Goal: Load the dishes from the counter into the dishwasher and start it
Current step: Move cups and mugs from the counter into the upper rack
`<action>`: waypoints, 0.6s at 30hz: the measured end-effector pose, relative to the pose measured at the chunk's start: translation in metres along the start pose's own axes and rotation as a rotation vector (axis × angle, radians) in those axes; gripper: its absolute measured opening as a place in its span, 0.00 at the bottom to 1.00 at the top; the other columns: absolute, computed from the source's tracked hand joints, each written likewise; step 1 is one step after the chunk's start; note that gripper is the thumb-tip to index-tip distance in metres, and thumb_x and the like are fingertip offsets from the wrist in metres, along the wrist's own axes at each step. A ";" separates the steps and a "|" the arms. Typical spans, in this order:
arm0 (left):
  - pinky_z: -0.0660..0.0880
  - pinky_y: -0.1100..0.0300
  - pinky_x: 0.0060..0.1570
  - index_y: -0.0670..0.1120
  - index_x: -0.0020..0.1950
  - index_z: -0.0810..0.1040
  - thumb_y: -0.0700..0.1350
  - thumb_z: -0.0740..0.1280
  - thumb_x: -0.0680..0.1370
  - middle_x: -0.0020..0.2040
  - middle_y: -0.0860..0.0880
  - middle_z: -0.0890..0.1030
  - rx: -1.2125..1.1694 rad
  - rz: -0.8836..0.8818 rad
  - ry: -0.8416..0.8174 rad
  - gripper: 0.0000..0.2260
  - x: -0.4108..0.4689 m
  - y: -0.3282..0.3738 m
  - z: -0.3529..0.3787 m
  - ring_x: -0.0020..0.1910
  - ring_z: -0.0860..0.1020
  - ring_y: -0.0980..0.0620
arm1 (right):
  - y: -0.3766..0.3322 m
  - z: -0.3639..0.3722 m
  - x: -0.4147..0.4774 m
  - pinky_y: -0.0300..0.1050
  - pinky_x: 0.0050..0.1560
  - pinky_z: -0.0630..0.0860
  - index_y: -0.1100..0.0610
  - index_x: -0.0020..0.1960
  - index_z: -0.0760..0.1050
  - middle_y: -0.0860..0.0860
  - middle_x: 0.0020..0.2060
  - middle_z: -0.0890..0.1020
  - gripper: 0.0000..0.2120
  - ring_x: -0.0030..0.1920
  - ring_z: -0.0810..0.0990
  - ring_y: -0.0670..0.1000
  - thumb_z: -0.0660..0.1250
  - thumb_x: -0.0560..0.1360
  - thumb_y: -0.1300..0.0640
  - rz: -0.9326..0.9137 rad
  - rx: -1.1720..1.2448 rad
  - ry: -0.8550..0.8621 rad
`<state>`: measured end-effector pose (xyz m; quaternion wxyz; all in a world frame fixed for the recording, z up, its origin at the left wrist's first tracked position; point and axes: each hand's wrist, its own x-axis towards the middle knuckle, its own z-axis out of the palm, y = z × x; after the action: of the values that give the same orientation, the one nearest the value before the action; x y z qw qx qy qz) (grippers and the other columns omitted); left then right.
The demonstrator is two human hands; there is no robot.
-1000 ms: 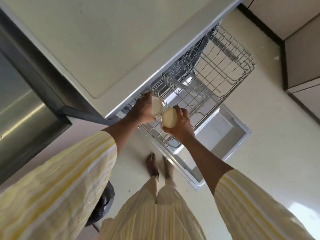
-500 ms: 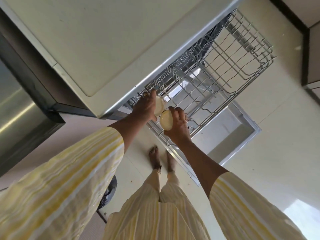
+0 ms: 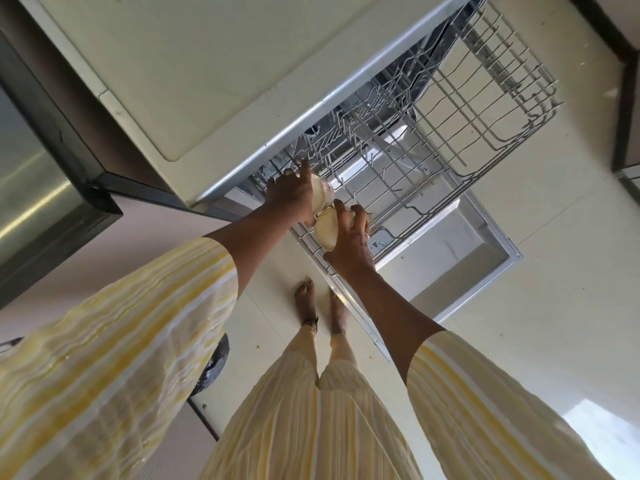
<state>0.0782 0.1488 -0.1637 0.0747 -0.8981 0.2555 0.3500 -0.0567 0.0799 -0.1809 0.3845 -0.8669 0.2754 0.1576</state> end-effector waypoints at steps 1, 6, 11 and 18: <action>0.67 0.45 0.63 0.41 0.76 0.38 0.49 0.77 0.66 0.66 0.36 0.71 0.000 -0.011 0.009 0.55 -0.002 0.001 0.000 0.63 0.72 0.38 | 0.001 0.000 -0.001 0.50 0.56 0.75 0.48 0.75 0.52 0.56 0.70 0.52 0.48 0.70 0.59 0.62 0.73 0.64 0.68 0.003 0.001 -0.010; 0.61 0.47 0.69 0.38 0.76 0.47 0.44 0.72 0.71 0.72 0.36 0.61 -0.010 -0.037 0.126 0.43 -0.017 0.008 -0.003 0.70 0.64 0.37 | 0.006 -0.005 -0.004 0.58 0.64 0.71 0.53 0.76 0.50 0.56 0.72 0.54 0.49 0.71 0.59 0.63 0.75 0.63 0.62 -0.003 0.019 -0.030; 0.57 0.49 0.71 0.36 0.74 0.53 0.44 0.65 0.76 0.74 0.37 0.58 -0.073 -0.002 0.306 0.32 -0.038 0.011 0.006 0.72 0.59 0.39 | 0.001 -0.011 -0.021 0.56 0.63 0.70 0.58 0.75 0.53 0.58 0.71 0.58 0.42 0.69 0.61 0.63 0.72 0.68 0.58 -0.083 -0.050 0.036; 0.65 0.48 0.67 0.33 0.71 0.62 0.41 0.64 0.76 0.68 0.34 0.68 -0.220 0.153 0.575 0.26 -0.093 -0.008 0.030 0.67 0.67 0.36 | -0.019 -0.003 -0.049 0.60 0.70 0.60 0.63 0.73 0.58 0.63 0.72 0.60 0.26 0.74 0.57 0.63 0.55 0.79 0.51 -0.290 -0.244 0.109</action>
<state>0.0067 0.2031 -0.1241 -0.1247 -0.9411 0.2936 0.1120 -0.0844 0.1054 -0.1443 0.2800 -0.9448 0.1469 0.0858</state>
